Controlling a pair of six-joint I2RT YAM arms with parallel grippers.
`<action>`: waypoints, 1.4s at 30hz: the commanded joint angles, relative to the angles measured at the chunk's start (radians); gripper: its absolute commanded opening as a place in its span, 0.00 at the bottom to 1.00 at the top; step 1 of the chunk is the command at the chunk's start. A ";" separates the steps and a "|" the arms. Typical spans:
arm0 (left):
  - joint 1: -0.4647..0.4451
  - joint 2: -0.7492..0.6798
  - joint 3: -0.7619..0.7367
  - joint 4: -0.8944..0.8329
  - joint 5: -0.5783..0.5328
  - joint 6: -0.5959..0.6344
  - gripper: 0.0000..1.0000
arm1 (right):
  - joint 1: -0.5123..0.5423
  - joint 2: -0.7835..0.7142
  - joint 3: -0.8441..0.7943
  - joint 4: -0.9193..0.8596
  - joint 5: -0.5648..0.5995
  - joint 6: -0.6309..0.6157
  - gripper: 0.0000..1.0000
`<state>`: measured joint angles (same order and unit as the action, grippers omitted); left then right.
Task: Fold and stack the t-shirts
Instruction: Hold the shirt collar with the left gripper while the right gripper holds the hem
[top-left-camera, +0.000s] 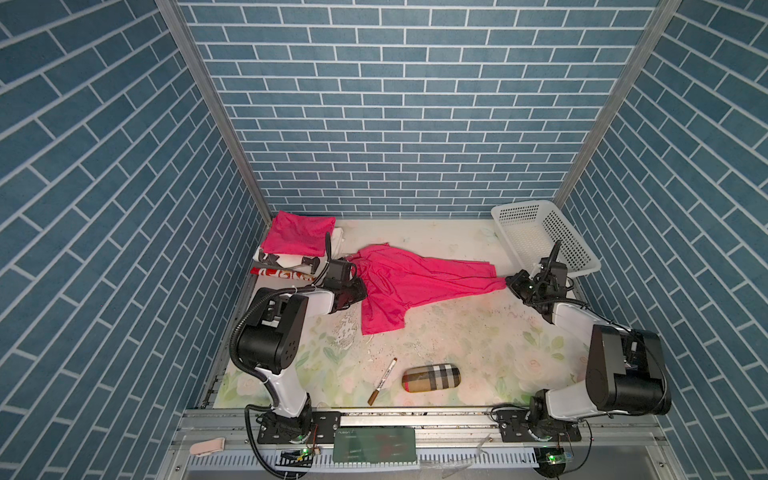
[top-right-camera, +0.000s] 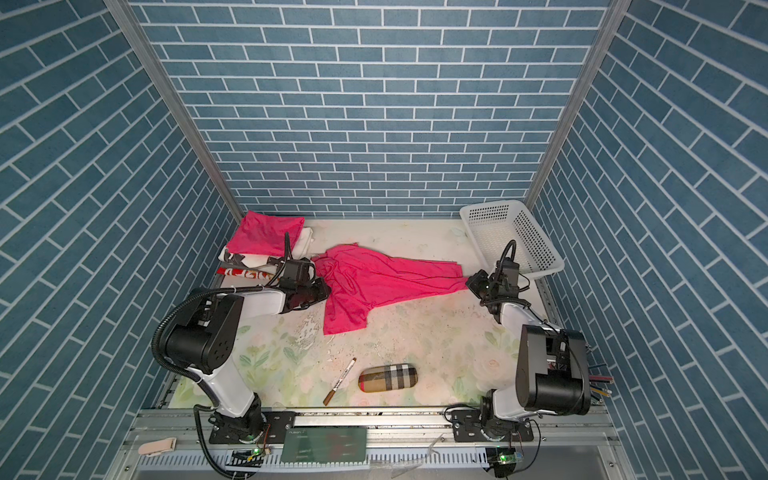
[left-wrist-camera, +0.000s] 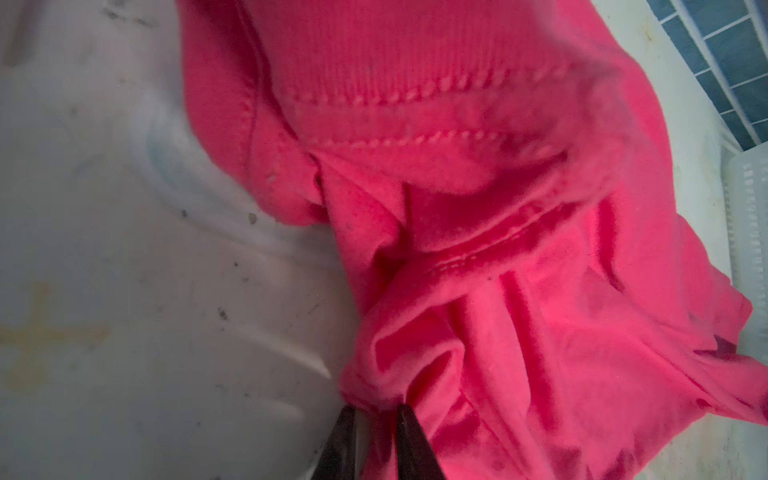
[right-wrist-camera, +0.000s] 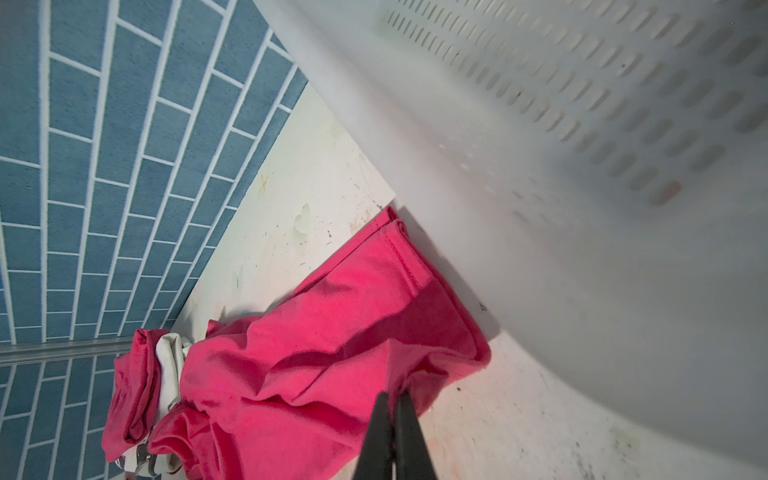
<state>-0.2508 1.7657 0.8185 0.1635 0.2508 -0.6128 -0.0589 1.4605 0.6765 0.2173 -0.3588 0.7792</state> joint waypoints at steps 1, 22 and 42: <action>0.006 -0.001 -0.053 -0.083 -0.022 0.004 0.21 | 0.004 0.015 0.015 0.021 0.004 0.000 0.01; 0.022 0.103 -0.130 0.168 0.076 -0.228 0.18 | 0.005 0.020 0.001 0.044 0.001 0.013 0.01; 0.077 0.025 -0.190 0.210 0.088 -0.208 0.00 | 0.004 0.011 0.001 0.036 0.004 0.006 0.02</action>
<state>-0.1833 1.7790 0.6621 0.4740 0.3584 -0.8307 -0.0589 1.4761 0.6765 0.2466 -0.3580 0.7803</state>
